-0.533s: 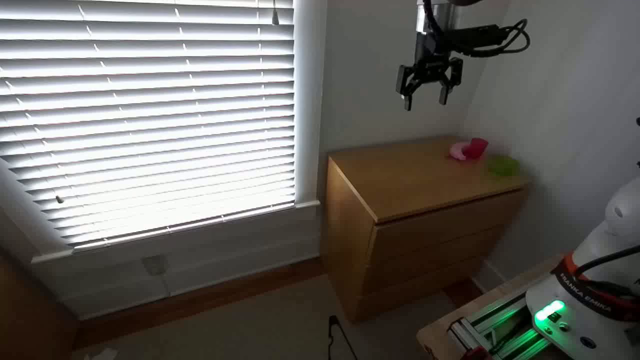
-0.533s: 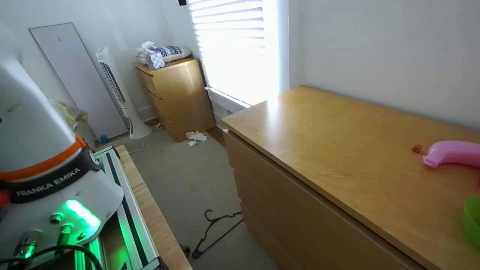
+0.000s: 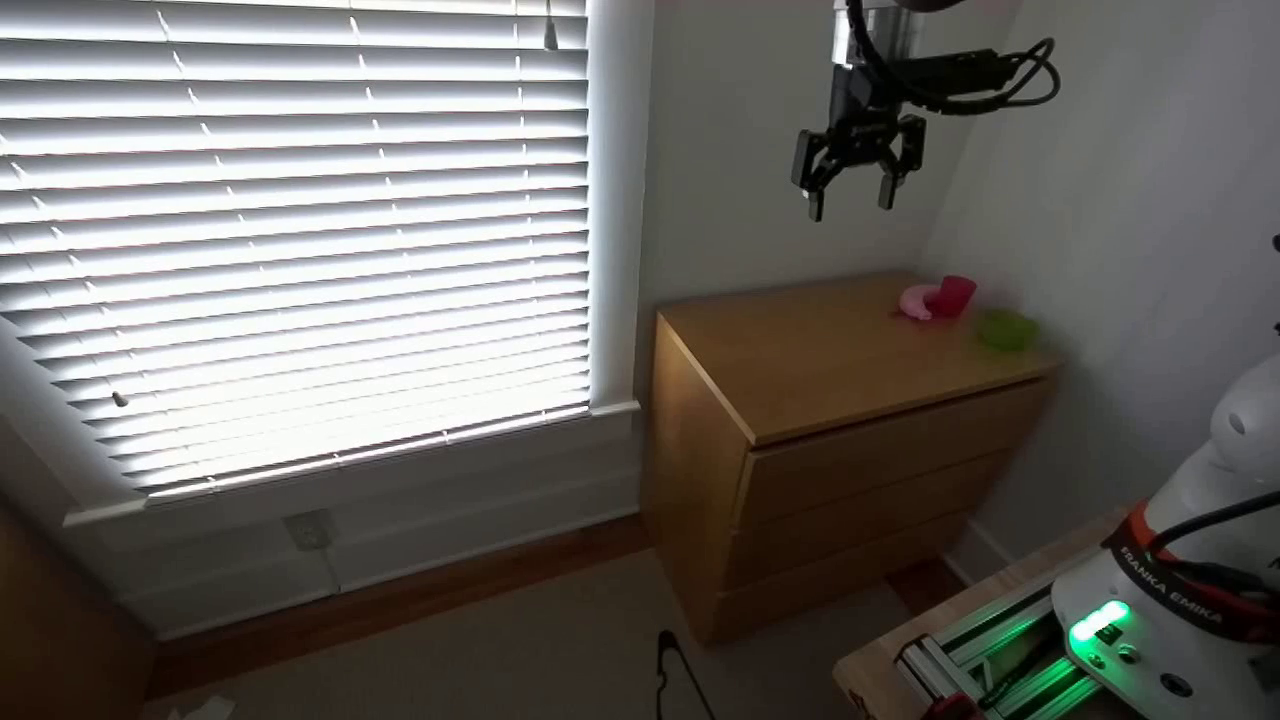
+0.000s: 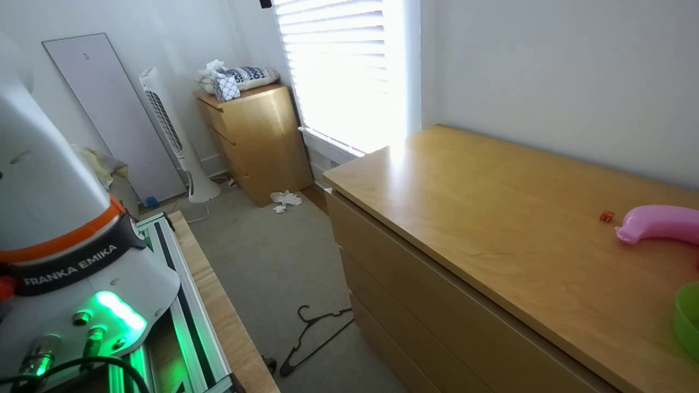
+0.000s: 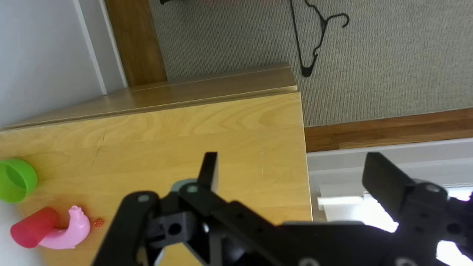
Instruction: Pick up the purple banana and move it to the far left of the counter top
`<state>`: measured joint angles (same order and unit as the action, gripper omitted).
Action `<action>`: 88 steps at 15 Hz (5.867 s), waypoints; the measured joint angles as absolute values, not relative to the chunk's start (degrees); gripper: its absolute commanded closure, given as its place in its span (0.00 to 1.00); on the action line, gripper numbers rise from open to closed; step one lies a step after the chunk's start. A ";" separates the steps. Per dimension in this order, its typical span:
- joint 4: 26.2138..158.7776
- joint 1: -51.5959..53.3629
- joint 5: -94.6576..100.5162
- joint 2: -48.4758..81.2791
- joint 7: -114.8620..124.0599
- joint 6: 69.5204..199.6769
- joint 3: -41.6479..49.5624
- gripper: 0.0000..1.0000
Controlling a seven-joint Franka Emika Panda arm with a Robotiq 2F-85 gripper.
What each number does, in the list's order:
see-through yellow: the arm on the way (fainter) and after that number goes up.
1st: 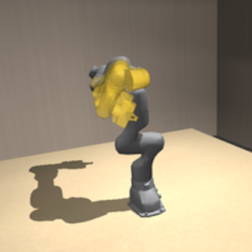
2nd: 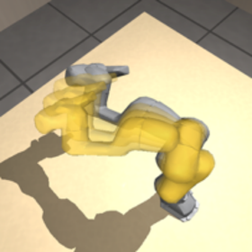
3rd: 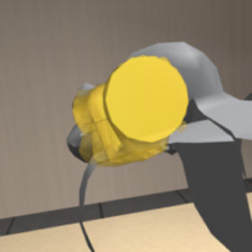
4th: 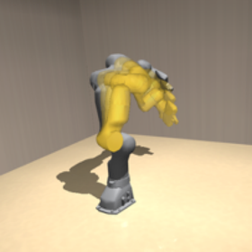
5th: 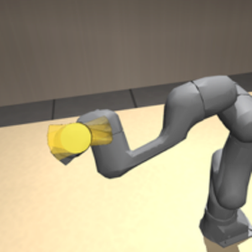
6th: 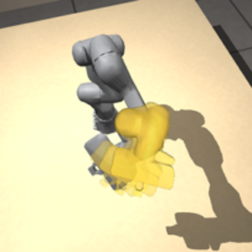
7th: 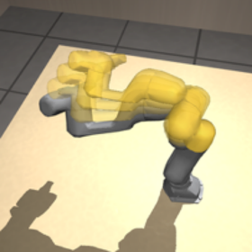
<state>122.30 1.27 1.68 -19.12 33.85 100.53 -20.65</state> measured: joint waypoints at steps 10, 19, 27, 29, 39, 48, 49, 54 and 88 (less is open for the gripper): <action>122.35 1.72 1.79 -19.10 33.71 100.59 -17.56 0.00; 130.11 -3.91 4.32 -19.44 19.01 113.31 -0.94 0.00; 132.36 -11.54 6.62 -14.20 6.56 129.94 10.42 0.00; 131.83 -12.16 5.91 -12.78 4.96 131.44 12.03 0.00; 130.52 -12.14 5.58 -11.23 4.50 131.47 12.19 0.00; 121.71 -13.66 -3.29 5.75 -15.18 137.65 15.58 0.00; 120.61 -14.22 -3.85 8.05 -16.71 139.12 15.55 0.00; 115.32 -18.65 -9.57 17.98 -25.26 144.92 13.28 0.00; 89.18 -29.27 -12.01 47.45 -32.71 149.37 4.98 0.10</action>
<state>89.18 -29.27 -12.01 47.45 -32.71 149.37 4.98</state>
